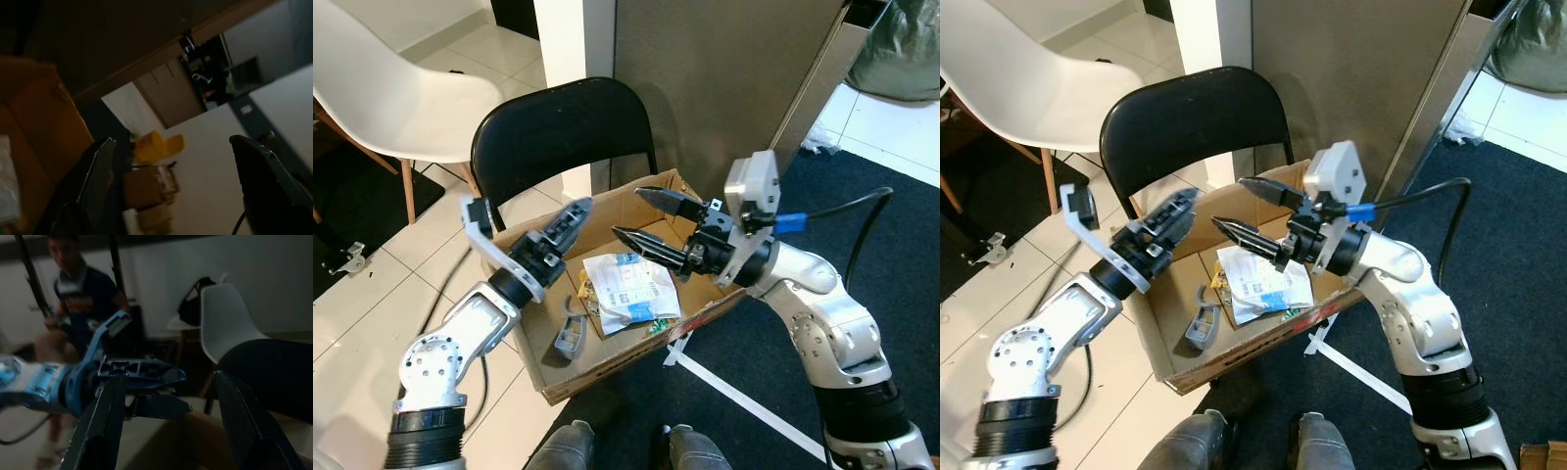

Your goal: Picking trash to rubbish bin

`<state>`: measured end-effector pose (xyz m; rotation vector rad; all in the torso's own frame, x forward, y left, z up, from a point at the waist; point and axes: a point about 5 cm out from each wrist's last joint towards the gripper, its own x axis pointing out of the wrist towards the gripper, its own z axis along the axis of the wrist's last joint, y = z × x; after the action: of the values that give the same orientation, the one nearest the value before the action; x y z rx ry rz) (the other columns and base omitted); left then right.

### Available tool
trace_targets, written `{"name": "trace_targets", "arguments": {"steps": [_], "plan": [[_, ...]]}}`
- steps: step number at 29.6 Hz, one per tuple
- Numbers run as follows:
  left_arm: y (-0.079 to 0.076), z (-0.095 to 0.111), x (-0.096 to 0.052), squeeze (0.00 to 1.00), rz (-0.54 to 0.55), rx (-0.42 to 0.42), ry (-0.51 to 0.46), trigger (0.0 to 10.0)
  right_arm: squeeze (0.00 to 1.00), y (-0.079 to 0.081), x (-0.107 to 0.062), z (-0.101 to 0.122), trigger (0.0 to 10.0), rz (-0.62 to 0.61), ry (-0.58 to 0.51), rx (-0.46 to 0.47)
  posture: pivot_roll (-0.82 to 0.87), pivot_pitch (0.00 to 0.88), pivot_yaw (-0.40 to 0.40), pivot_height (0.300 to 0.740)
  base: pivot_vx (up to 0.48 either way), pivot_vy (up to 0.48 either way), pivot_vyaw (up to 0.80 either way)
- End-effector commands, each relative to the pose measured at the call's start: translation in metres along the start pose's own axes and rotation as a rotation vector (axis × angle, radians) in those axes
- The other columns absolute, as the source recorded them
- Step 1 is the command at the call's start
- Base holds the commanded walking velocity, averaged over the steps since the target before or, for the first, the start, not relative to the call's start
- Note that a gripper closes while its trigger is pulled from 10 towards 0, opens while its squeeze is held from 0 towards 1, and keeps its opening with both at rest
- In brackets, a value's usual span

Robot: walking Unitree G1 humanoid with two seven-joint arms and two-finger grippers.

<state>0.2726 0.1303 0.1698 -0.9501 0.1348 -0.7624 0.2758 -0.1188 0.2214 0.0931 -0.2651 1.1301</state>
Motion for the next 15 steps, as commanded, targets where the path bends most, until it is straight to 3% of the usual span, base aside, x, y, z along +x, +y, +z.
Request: {"name": "trace_targets", "arguments": {"steps": [1, 3, 5, 8, 11, 14, 15], "plan": [[-0.003, 0.0, -0.004, 0.0, -0.014, 0.107, 0.024, 10.0, 0.0, 0.001, -0.007, -0.002, 10.0, 0.012, -0.003, 0.051, 0.03, 0.154, -0.009, 0.74, 0.0, 0.0, 0.0], [-0.004, -0.001, -0.005, 0.0, -0.023, 0.137, 0.031, 10.0, 0.0, 0.0, -0.009, -0.003, 10.0, 0.008, 0.003, 0.048, 0.03, 0.154, -0.009, 0.74, 0.0, 0.0, 0.0], [-0.004, -0.001, -0.008, 0.0, -0.026, 0.235, 0.04, 10.0, 0.0, -0.005, -0.013, -0.008, 10.0, -0.018, 0.024, 0.043, 0.03, 0.156, -0.007, 0.74, 0.0, 0.0, 0.0], [-0.003, -0.002, -0.009, 0.0, -0.019, 0.272, 0.045, 10.0, 0.0, -0.006, -0.015, -0.009, 10.0, -0.023, 0.028, 0.047, 0.03, 0.156, -0.007, 0.74, 0.0, 0.0, 0.0], [0.0, -0.005, -0.013, 0.0, 0.04, 0.371, 0.026, 10.0, 0.0, -0.008, -0.024, -0.02, 10.0, -0.065, 0.07, 0.046, 0.03, 0.159, -0.006, 0.74, 0.0, 0.0, 0.0], [0.001, -0.008, -0.014, 0.0, 0.058, 0.396, 0.025, 10.0, 0.0, -0.009, -0.027, -0.022, 10.0, -0.077, 0.079, 0.048, 0.03, 0.159, -0.006, 0.74, 0.0, 0.0, 0.0], [0.006, -0.011, -0.016, 0.0, 0.112, 0.426, 0.02, 10.0, 0.0, -0.01, -0.03, -0.023, 10.0, -0.099, 0.084, 0.055, 0.03, 0.165, -0.004, 0.74, 0.0, 0.0, 0.0]]}}
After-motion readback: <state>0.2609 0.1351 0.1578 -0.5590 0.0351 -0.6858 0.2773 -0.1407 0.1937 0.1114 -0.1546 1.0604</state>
